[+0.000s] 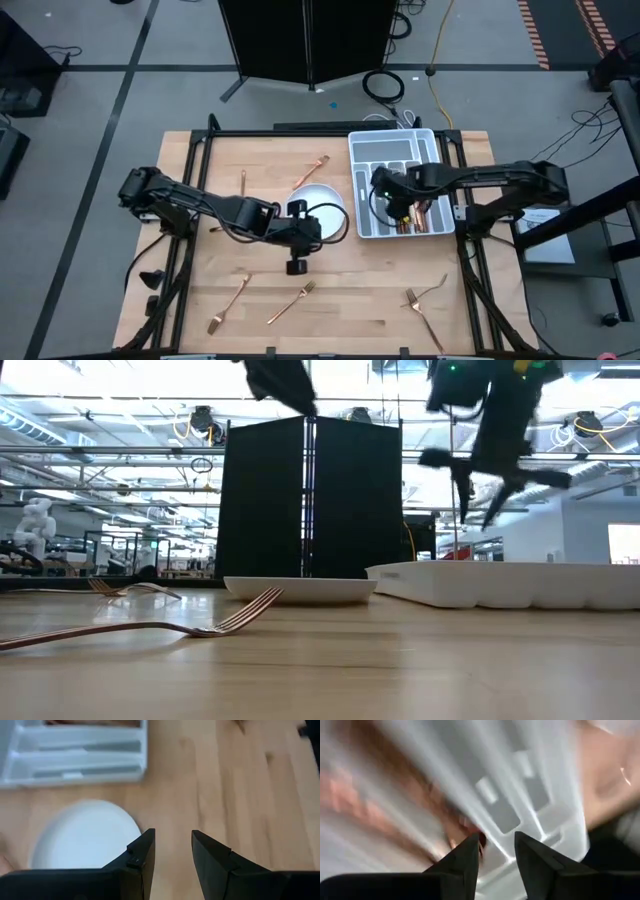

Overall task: Sort silverware
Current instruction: Put the fork in the silverware tray

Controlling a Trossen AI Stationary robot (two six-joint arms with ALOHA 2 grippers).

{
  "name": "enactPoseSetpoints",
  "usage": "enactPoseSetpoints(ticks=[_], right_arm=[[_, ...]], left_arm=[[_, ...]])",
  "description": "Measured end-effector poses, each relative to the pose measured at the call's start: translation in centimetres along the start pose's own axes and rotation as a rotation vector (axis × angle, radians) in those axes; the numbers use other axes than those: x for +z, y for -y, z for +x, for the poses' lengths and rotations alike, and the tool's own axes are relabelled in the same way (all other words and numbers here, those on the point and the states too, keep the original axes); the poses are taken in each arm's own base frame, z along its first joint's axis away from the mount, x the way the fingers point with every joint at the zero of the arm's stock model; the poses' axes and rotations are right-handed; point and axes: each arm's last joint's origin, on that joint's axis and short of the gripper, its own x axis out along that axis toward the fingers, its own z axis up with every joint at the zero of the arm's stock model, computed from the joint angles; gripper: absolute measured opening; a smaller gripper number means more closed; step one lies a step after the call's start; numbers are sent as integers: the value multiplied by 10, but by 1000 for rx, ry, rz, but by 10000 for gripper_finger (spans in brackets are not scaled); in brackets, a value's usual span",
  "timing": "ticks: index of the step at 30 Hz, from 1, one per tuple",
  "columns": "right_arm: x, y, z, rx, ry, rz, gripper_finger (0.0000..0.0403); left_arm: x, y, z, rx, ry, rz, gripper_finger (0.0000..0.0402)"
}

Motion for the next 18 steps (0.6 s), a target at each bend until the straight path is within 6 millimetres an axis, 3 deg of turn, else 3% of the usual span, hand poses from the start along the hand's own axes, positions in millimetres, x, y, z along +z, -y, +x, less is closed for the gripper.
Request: enactPoseSetpoints(ticks=[5,8,12,18], right_arm=[[8,11,-31,-81,119,913,111],[12,10,-46,51,197,1258,110],[31,-3,-62,356,356,1432,110],[57,-38,-79,393,352,1583,109]], left_arm=[[-21,0,-3,-8,-216,-24,123],[-38,-2,-6,80,-351,-31,123],[-67,-18,-18,110,-380,-80,123],[-118,-57,-32,23,-325,-281,123]])
